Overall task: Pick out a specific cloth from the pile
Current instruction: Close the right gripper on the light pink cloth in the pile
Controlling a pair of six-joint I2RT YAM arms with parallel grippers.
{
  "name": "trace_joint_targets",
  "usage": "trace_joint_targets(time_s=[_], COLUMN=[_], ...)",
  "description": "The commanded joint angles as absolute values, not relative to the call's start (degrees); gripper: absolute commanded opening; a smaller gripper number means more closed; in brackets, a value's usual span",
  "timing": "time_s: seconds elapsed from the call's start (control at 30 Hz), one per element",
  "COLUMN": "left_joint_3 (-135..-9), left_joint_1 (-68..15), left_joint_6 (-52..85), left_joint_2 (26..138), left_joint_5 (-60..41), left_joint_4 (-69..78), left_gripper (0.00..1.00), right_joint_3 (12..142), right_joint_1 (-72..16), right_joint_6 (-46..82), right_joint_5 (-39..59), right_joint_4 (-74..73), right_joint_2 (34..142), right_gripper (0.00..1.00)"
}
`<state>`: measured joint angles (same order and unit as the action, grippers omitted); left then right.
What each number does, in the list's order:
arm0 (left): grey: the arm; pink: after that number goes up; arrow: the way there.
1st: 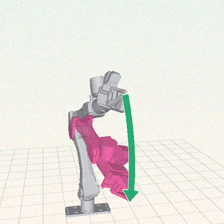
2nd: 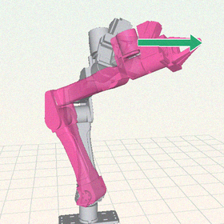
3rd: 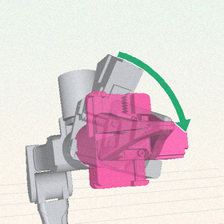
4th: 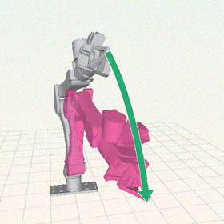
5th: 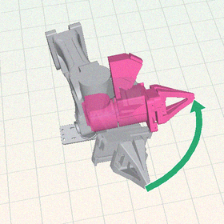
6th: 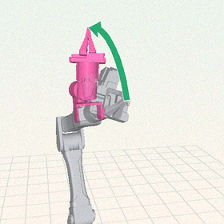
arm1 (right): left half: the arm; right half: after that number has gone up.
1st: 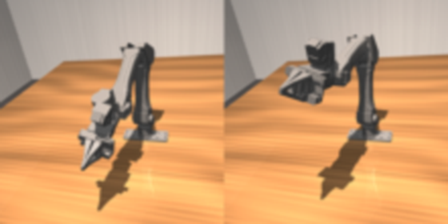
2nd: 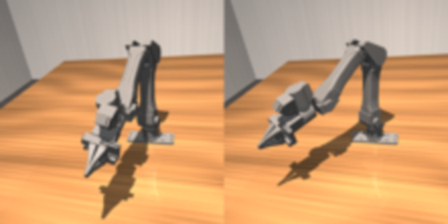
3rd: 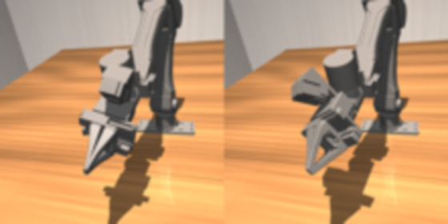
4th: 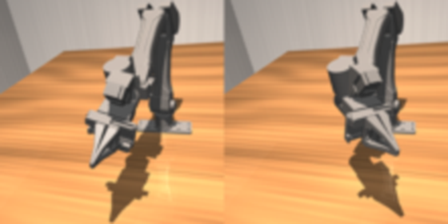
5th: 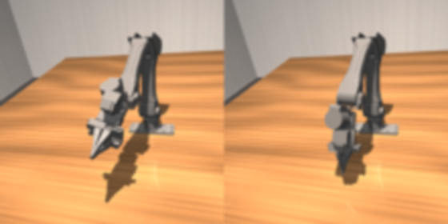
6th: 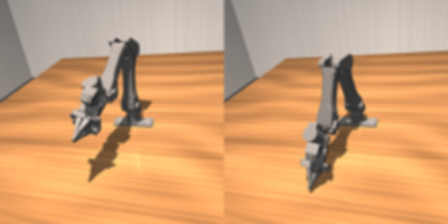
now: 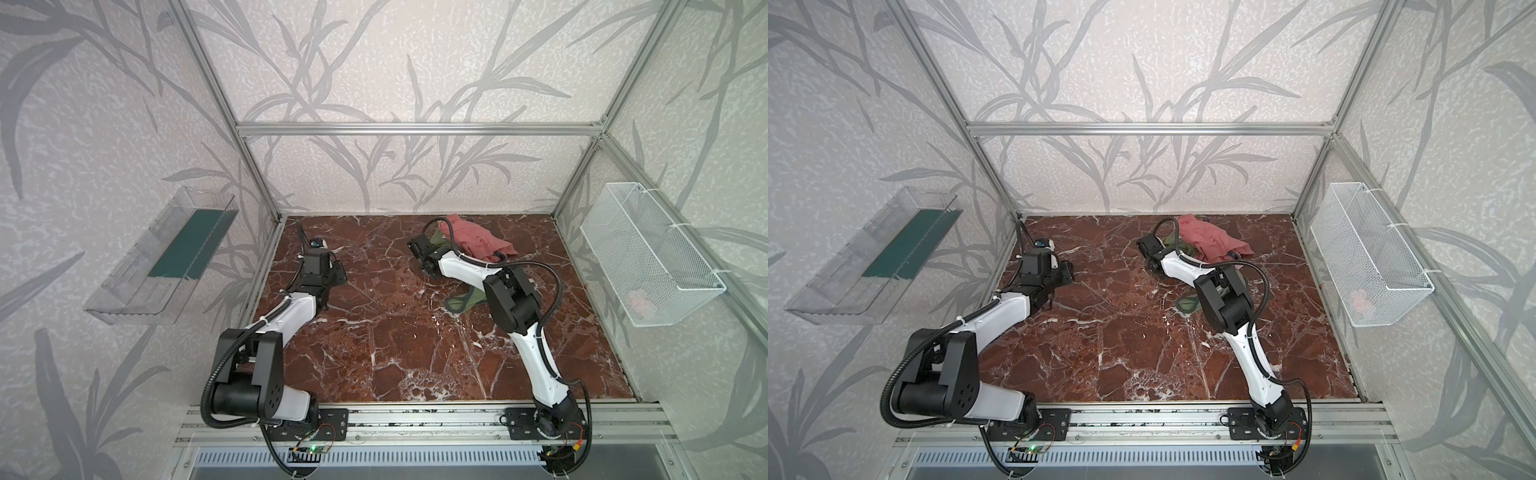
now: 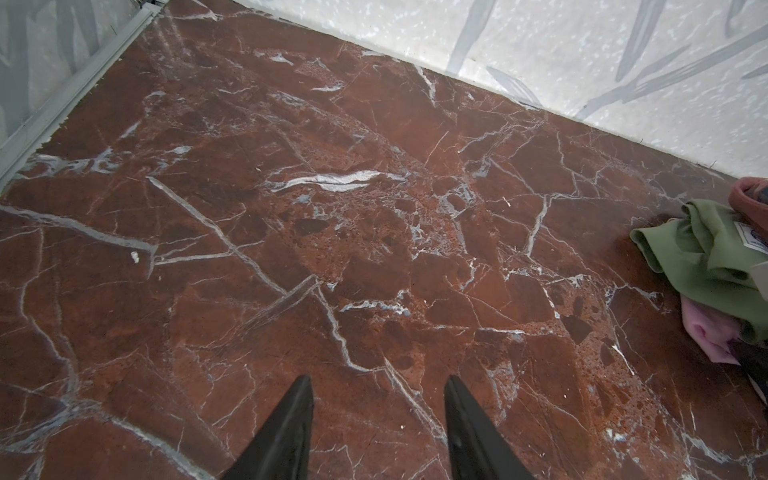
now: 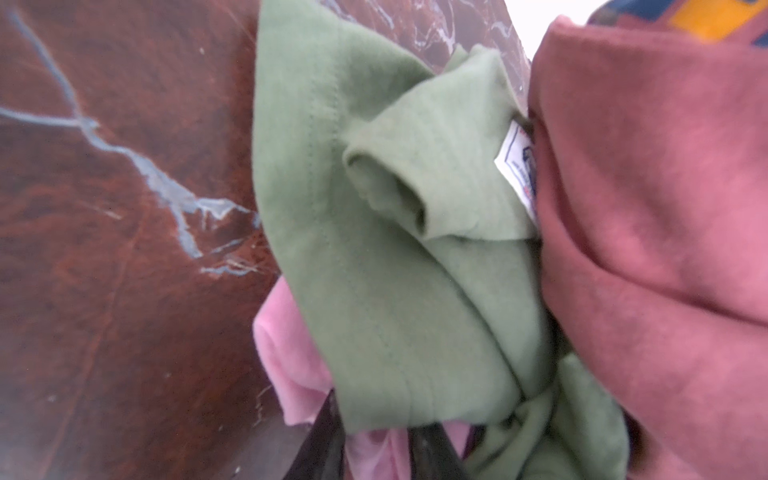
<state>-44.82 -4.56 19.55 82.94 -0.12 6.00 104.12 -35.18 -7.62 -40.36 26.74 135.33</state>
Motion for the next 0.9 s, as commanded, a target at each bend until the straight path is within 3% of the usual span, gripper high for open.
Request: trace_joint_targets(time_s=[0.0, 0.07, 0.2, 0.43, 0.53, 0.73, 0.87], left_joint_3=[-46.8, -46.7, -46.9, -46.8, -47.2, -47.4, -47.4], left_joint_1=[-4.6, -4.6, -4.6, -4.5, -4.5, -4.4, -4.3], left_joint_6=[19.7, 19.9, 19.8, 19.9, 19.7, 19.4, 19.5], left_joint_2=[83.2, 83.4, 83.7, 83.5, 83.4, 83.1, 82.9], left_joint_5=[-0.4, -0.4, -0.6, -0.4, -0.7, -0.2, -0.2], left_joint_4=[6.1, 6.3, 6.3, 6.2, 5.7, 5.5, 5.4], left_gripper=[0.5, 0.5, 0.5, 0.5, 0.5, 0.5, 0.49], right_joint_3=[104.9, 104.7, 104.9, 108.1, 110.3, 110.9, 108.3], right_joint_1=[-34.7, -34.8, -34.7, -34.6, -34.6, -34.5, -34.5], right_joint_6=[-7.8, -7.2, -6.3, -5.8, -5.1, -4.3, -3.1], right_joint_5=[-42.3, -42.6, -43.0, -44.2, -44.7, -44.9, -42.8], right_joint_4=[26.1, 26.8, 27.8, 30.5, 32.4, 32.4, 31.0], right_joint_2=[135.8, 135.8, 136.1, 138.2, 139.6, 139.4, 135.8], right_gripper=[0.31, 0.38, 0.41, 0.4, 0.33, 0.0, 0.0])
